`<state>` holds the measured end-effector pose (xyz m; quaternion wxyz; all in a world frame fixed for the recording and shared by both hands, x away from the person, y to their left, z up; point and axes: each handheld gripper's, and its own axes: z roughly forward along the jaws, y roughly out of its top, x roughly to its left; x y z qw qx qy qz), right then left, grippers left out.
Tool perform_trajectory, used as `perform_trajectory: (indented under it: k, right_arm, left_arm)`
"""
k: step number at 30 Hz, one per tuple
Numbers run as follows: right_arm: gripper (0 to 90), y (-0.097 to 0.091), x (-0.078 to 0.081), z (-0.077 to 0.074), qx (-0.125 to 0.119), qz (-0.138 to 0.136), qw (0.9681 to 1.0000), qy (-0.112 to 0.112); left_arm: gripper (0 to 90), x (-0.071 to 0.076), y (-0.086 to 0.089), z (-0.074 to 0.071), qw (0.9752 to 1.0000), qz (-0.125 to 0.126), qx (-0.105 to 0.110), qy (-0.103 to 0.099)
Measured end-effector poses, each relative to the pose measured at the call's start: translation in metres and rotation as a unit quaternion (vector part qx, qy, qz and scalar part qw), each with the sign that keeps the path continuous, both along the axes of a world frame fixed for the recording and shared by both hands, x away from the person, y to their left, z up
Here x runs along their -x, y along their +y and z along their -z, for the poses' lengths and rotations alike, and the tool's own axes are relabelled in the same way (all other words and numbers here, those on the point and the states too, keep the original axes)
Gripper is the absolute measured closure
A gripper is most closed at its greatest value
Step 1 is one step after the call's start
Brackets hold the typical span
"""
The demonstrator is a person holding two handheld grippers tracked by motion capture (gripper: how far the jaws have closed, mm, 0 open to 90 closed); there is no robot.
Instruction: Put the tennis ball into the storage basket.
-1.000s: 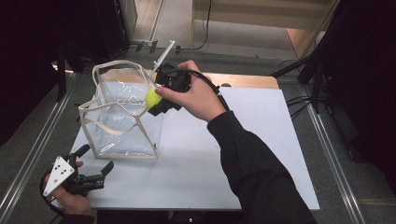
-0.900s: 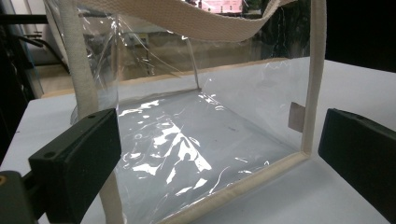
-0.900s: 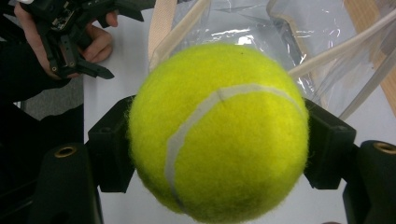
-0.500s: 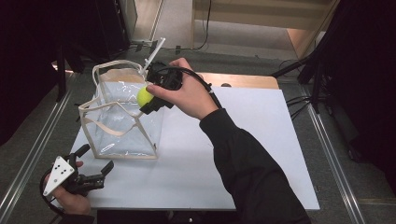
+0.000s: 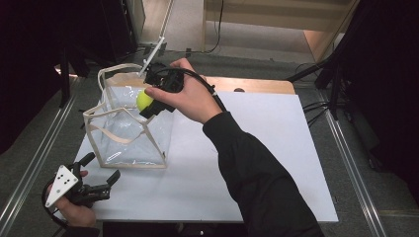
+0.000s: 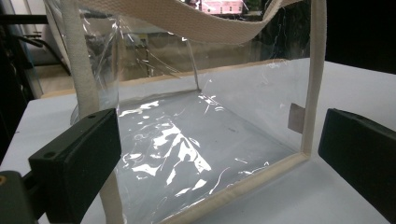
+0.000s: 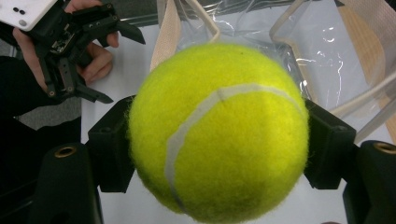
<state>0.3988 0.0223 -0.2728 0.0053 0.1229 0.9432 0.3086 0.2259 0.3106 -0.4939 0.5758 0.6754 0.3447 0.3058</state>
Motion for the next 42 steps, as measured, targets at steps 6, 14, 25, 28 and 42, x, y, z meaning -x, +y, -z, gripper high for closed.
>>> perform_trajectory:
  k: [6,14,25,28,42]
  right_arm:
    - [24.0,0.009,-0.002,0.001,0.003,0.000,1.0000,0.003]
    - [24.0,0.019,-0.007,0.005,0.006,0.001,1.0000,0.002]
    - [24.0,0.026,-0.016,0.015,0.012,0.011,0.9999,0.001]
    - [24.0,0.027,-0.019,0.017,0.016,0.016,0.9997,0.001]
    - [23.6,0.032,-0.016,0.026,0.058,0.000,0.9983,-0.005]
  left_arm:
    - [0.0,0.000,0.000,0.000,1.0000,0.001,0.001,0.000]
    - [0.0,0.000,0.000,0.000,1.0000,0.001,0.003,0.000]
    - [0.0,0.000,0.000,0.000,1.0000,0.002,0.002,0.000]
    - [0.0,0.000,0.000,0.000,1.0000,0.002,0.003,-0.001]
    - [0.0,0.000,0.000,0.000,1.0000,0.001,0.002,0.000]
